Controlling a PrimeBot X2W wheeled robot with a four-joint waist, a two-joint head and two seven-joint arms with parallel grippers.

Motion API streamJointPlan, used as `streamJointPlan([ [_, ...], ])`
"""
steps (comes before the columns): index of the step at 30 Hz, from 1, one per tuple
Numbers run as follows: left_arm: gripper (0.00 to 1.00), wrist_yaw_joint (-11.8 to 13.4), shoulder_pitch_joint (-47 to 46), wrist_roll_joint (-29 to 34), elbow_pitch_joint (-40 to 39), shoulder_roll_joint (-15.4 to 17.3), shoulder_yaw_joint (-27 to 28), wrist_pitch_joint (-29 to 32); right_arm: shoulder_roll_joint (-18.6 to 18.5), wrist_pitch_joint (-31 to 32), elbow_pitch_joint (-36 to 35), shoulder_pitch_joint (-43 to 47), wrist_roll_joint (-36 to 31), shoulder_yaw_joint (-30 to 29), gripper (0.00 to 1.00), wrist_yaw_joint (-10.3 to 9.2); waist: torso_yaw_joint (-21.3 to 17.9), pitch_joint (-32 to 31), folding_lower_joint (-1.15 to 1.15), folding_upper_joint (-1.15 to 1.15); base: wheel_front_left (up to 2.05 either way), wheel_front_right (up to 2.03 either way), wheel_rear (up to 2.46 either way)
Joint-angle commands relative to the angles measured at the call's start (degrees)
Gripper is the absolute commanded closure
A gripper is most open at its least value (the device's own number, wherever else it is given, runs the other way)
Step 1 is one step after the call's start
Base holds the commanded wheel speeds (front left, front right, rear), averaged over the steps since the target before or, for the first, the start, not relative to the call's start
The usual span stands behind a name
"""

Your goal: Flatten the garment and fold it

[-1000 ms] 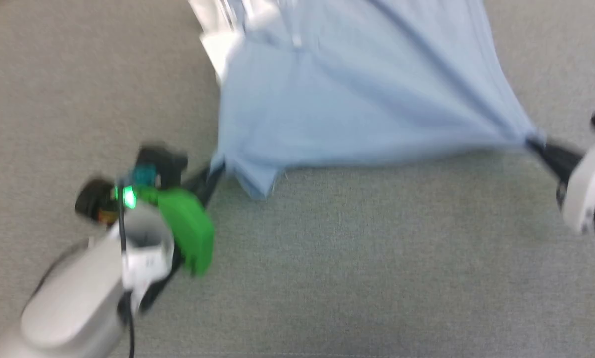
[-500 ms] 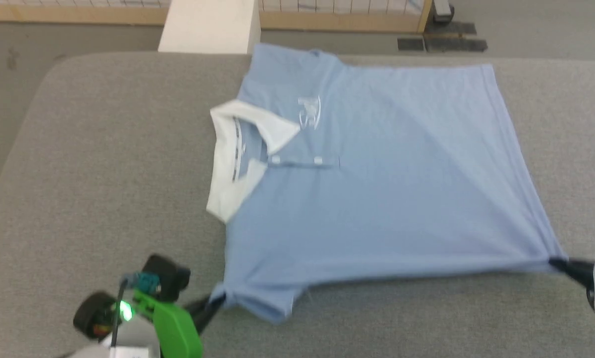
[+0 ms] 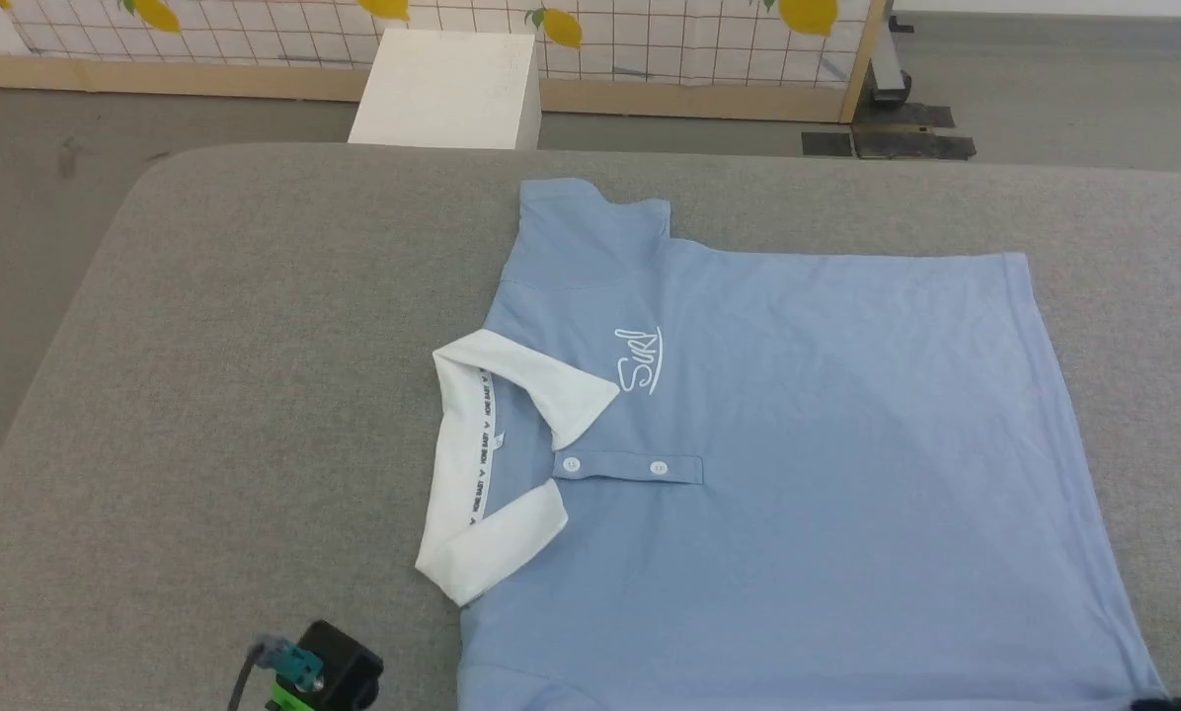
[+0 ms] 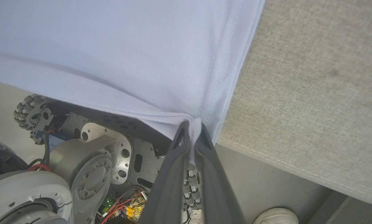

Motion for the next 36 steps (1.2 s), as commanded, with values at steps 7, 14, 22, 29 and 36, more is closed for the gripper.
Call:
streamJointPlan([
  [7,1.00,1.6,-3.8,2.7,0.2,-1.8,3.9,-4.4,0.7,-6.2,-2.3,0.0,0.4,-5.1,1.00,-0.10,-0.2,2.5,0.01,0.00,0.00,0.00,0.00],
  [14,1.00,2.9,-10.5,5.4,-0.1,-6.1,7.6,-7.7,1.1,-10.2,-4.6,-1.8,0.5,-9.6,1.00,-0.10,-0.4,5.6,0.01,0.00,0.00,0.00,0.00],
  [22,1.00,4.2,-18.1,8.5,1.4,-9.8,10.4,-9.1,2.6,-14.1,-4.8,-5.9,-2.9,-14.7,1.00,-0.10,-1.0,10.9,0.01,0.00,0.00,0.00,0.00],
  [29,1.00,3.5,-21.7,9.1,6.9,-11.7,9.6,-7.4,6.1,-12.6,-0.6,-9.3,-8.0,-16.1,1.00,-0.10,-1.3,14.4,0.01,0.00,0.00,0.00,0.00],
  [36,1.00,1.9,-24.4,10.5,14.5,-13.7,8.4,-7.4,9.9,-10.7,3.1,-11.2,-11.6,-17.5,1.00,-0.10,-1.3,15.9,0.01,0.00,0.00,0.00,0.00],
])
